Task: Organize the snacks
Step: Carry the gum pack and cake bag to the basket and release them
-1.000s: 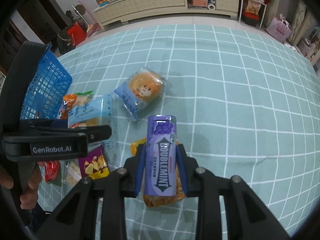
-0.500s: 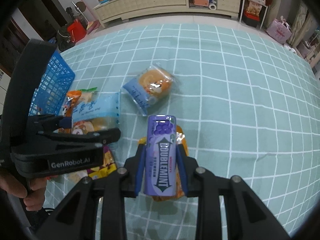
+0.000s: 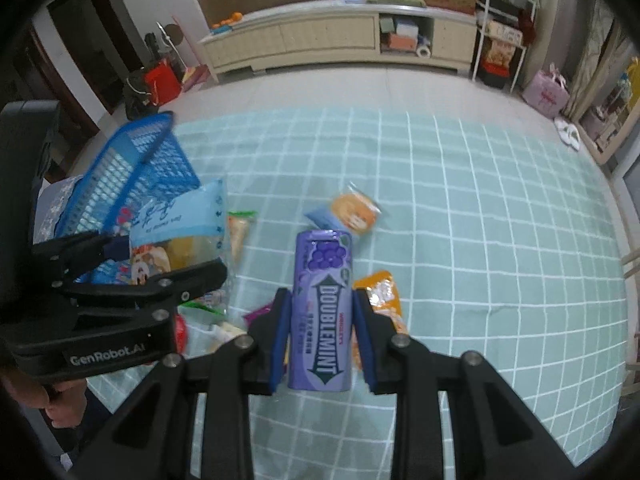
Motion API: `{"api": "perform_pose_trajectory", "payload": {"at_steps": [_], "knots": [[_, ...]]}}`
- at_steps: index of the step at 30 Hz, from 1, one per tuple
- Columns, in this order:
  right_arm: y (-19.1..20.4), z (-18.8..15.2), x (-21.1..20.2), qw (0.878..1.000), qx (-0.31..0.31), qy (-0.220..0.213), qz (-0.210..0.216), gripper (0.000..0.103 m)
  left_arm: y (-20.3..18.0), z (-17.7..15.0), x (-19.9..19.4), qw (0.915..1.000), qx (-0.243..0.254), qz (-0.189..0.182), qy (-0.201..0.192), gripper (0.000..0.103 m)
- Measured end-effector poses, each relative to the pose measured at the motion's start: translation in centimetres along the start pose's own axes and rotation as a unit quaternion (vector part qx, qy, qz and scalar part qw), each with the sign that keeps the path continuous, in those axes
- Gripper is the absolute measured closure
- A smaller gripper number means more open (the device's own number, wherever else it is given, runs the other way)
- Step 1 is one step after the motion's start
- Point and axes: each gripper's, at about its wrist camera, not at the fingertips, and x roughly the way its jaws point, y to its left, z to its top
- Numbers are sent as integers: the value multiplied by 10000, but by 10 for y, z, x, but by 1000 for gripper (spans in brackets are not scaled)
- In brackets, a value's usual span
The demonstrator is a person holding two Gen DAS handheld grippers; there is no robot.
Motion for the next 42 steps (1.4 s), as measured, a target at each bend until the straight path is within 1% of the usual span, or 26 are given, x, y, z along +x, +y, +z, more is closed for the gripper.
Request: {"api": "perform_pose_trajectory", "payload": {"at_steps": [3, 4, 8, 10, 13, 15, 17, 20, 26, 34, 36, 42], "knots": [[18, 4, -15, 9999, -82, -125, -6, 68, 11, -9, -23, 9998, -56, -113, -161, 34], [24, 6, -18, 9999, 88, -31, -87, 68, 15, -10, -32, 9996, -61, -117, -235, 34], [53, 19, -31, 9998, -62, -165, -114, 68, 26, -16, -65, 9986, 102, 104, -503, 34], [68, 27, -36, 9996, -127, -245, -87, 68, 35, -18, -84, 9976, 181, 147, -658, 34], [85, 37, -40, 9992, -198, -358, -8, 68, 61, -20, -105, 9969, 102, 85, -772, 34], [97, 45, -41, 9989, -231, -384, 112, 68, 81, -21, -117, 9965, 35, 120, -826, 34], [108, 51, -40, 9986, -297, -371, 236, 68, 102, -19, -116, 9960, 8, 188, -869, 34], [127, 62, -32, 9979, -418, -350, 342, 68, 134, -19, -125, 9954, -102, 254, -920, 34], [158, 80, -9, 9964, -659, -258, 473, 68, 178, -16, -124, 9953, -265, 360, -854, 34], [199, 98, 29, 9937, -968, 7, 565, 68, 205, -3, -100, 9968, -234, 358, -677, 34], [203, 102, 40, 9935, -1036, 67, 472, 68, 217, 0, -89, 9974, -298, 310, -582, 34], [209, 113, 66, 9930, -1011, 303, 532, 68, 237, 10, -65, 9983, -375, 227, -377, 34]]}}
